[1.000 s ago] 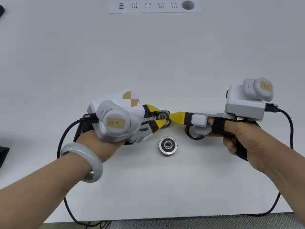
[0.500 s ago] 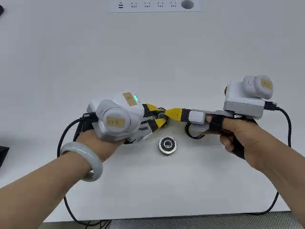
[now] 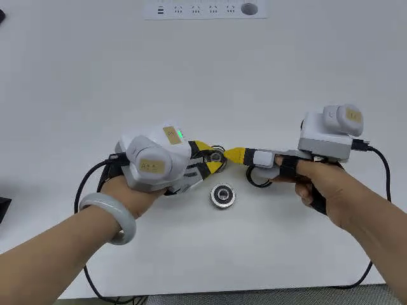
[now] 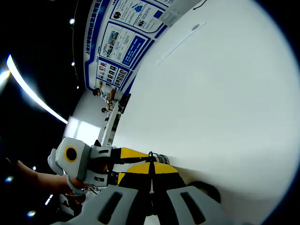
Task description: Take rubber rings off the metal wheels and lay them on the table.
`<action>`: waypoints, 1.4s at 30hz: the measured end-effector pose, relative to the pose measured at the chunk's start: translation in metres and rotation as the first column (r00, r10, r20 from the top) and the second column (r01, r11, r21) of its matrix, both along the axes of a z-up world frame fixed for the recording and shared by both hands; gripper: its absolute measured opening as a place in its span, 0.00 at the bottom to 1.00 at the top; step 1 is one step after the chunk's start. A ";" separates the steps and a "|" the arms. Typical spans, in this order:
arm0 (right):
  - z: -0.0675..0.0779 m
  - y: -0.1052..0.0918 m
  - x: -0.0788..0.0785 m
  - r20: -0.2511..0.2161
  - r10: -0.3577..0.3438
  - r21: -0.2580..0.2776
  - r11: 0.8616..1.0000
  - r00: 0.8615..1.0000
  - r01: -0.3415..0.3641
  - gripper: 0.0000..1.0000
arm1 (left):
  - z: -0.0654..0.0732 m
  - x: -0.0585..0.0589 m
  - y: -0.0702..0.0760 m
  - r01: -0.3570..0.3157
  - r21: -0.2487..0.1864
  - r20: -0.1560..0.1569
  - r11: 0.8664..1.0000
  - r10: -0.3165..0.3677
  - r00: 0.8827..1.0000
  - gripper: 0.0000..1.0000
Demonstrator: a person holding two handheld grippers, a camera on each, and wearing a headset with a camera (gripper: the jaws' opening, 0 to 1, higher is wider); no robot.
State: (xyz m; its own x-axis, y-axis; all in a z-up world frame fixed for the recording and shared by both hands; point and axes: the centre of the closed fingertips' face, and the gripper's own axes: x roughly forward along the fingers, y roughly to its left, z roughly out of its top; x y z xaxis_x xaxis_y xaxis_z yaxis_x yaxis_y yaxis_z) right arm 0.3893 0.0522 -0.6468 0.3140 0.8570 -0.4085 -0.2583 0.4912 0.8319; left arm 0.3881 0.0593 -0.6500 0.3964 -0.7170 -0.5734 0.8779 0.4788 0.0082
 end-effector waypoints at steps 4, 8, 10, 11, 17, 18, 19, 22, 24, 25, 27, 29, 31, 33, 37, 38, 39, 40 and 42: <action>-0.002 0.000 -0.001 -0.003 0.003 -0.004 1.000 1.000 -0.003 0.02 | 0.001 0.000 0.002 -0.007 -0.001 0.003 1.000 0.007 1.000 0.21; -0.002 0.000 0.000 -0.004 0.000 -0.005 1.000 1.000 0.000 0.02 | 0.004 -0.002 0.002 -0.002 -0.011 0.016 1.000 0.002 1.000 0.28; -0.001 0.000 0.000 -0.003 0.000 -0.004 1.000 1.000 0.000 0.02 | 0.003 -0.003 0.003 0.002 -0.011 0.017 1.000 -0.002 1.000 0.30; -0.001 0.000 0.000 -0.002 0.001 -0.004 1.000 1.000 -0.001 0.02 | 0.003 -0.003 0.004 0.002 -0.009 0.016 1.000 -0.002 1.000 0.30; 0.000 0.001 0.000 -0.001 0.002 -0.001 1.000 1.000 -0.002 0.02 | 0.002 -0.002 0.009 -0.009 -0.012 0.020 1.000 0.009 1.000 0.33; 0.000 0.001 0.000 -0.001 0.002 -0.001 1.000 1.000 -0.002 0.02 | 0.002 -0.002 0.009 -0.011 -0.014 0.020 1.000 0.012 1.000 0.34; 0.001 0.001 0.000 -0.001 0.002 0.001 1.000 1.000 -0.002 0.02 | 0.002 -0.002 0.010 -0.014 -0.014 0.021 1.000 0.014 1.000 0.35; 0.003 0.002 -0.001 0.002 0.002 0.006 1.000 1.000 -0.002 0.02 | 0.002 -0.001 0.013 -0.019 -0.014 0.022 1.000 0.020 1.000 0.37; 0.005 0.002 -0.001 0.002 0.002 0.012 1.000 1.000 -0.002 0.02 | 0.002 -0.001 0.014 -0.024 -0.018 0.022 1.000 0.024 0.999 0.39; 0.005 0.003 -0.001 0.004 0.003 0.012 1.000 1.000 -0.003 0.02 | 0.003 -0.002 0.015 -0.025 -0.020 0.022 0.999 0.025 0.999 0.40; 0.007 0.004 -0.002 0.005 0.004 0.017 1.000 1.000 -0.005 0.02 | 0.002 -0.002 0.016 -0.027 -0.023 0.020 0.999 0.028 0.999 0.42; 0.009 0.005 -0.003 0.009 0.007 0.021 1.000 1.000 -0.007 0.02 | 0.002 -0.002 0.018 -0.030 -0.022 0.021 0.999 0.030 0.999 0.43; 0.012 0.006 -0.004 0.010 0.007 0.028 1.000 1.000 -0.007 0.02 | 0.002 -0.003 0.019 -0.033 -0.028 0.018 0.999 0.033 0.999 0.45; 0.015 0.007 -0.005 0.013 0.007 0.036 0.999 1.000 -0.008 0.02 | 0.002 -0.004 0.020 -0.036 -0.029 0.018 0.999 0.036 0.999 0.47; 0.020 0.009 -0.007 0.019 0.008 0.050 0.999 1.000 -0.009 0.02 | 0.003 -0.006 0.022 -0.041 -0.040 0.016 0.998 0.041 0.999 0.50; 0.021 0.010 -0.007 0.020 0.007 0.055 0.998 1.000 -0.008 0.02 | 0.003 -0.006 0.022 -0.042 -0.043 0.018 0.998 0.043 0.999 0.51; 0.023 0.010 -0.008 0.023 0.006 0.058 0.998 1.000 -0.007 0.02 | 0.004 -0.007 0.023 -0.043 -0.044 0.020 0.998 0.044 0.999 0.51; 0.025 0.010 -0.008 0.024 0.005 0.062 0.998 1.000 -0.007 0.02 | 0.004 -0.007 0.024 -0.044 -0.047 0.018 0.998 0.045 0.999 0.52; 0.027 0.010 -0.009 0.027 0.002 0.066 0.998 1.000 -0.004 0.02 | 0.004 -0.007 0.025 -0.048 -0.049 0.017 0.998 0.049 0.999 0.53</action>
State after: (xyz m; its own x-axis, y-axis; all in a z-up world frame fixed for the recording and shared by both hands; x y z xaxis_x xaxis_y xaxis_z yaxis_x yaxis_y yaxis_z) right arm 0.3800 0.0624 -0.6197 0.3216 0.8829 -0.3423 -0.2825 0.4345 0.8552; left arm 0.3809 0.0841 -0.6458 0.4415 -0.7236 -0.5305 0.8536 0.5209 -0.0002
